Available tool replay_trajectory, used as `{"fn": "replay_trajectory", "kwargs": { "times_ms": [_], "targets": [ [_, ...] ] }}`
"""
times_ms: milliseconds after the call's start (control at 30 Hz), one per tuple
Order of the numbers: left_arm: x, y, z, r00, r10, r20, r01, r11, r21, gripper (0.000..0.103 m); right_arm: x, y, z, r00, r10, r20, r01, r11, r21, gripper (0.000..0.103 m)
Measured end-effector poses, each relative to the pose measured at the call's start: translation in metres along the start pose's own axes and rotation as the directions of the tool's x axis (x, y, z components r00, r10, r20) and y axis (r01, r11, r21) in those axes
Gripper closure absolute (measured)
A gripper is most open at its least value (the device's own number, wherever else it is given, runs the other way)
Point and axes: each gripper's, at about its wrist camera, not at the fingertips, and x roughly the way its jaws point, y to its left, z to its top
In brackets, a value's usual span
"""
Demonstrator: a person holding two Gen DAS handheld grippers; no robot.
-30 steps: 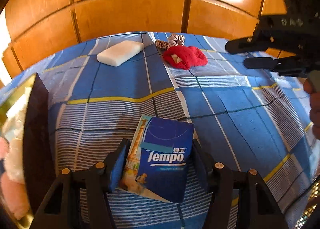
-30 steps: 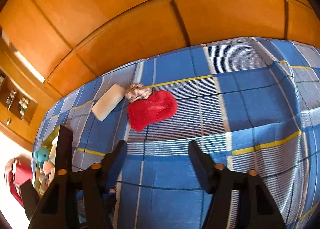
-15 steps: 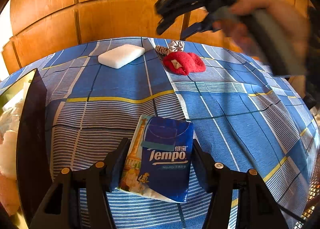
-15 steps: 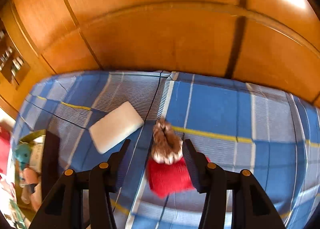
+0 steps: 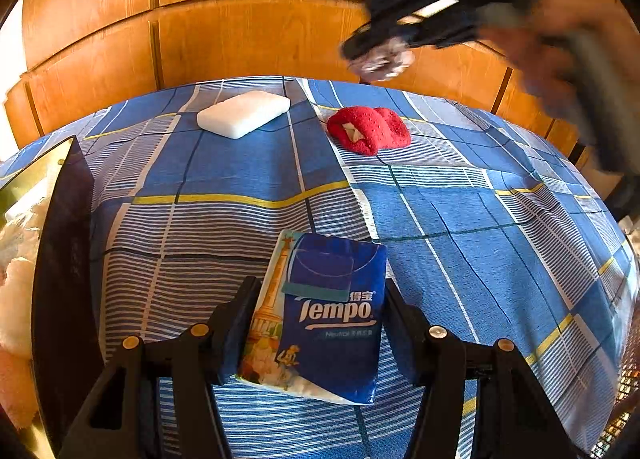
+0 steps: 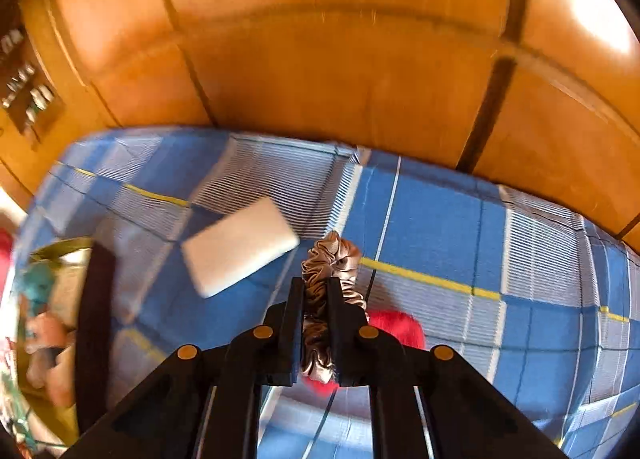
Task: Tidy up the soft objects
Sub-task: 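Grasp the brown satin scrunchie with the right gripper, then carry the Tempo pack toward the gold tray with the left gripper while the right gripper holds the scrunchie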
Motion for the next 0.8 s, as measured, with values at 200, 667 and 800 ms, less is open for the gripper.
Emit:
{"fn": "replay_trajectory", "kwargs": {
  "times_ms": [200, 667, 800],
  "targets": [
    [-0.001, -0.002, -0.001, 1.000, 0.007, 0.001, -0.007, 1.000, 0.005, 0.043, -0.018, 0.006, -0.063, 0.994, 0.054, -0.100, -0.058, 0.997, -0.043, 0.093],
    [-0.002, -0.005, -0.002, 0.999, 0.037, 0.000, -0.037, 0.999, 0.029, 0.042, 0.005, -0.013, -0.126, 0.994, 0.055, -0.094, -0.060, 0.997, -0.046, 0.092],
    [-0.002, -0.006, -0.002, 0.999, 0.048, 0.001, -0.048, 0.998, 0.033, 0.042, 0.006, -0.006, -0.131, 0.997, 0.027, -0.078, -0.034, 0.995, -0.095, 0.092]
  ]
}}
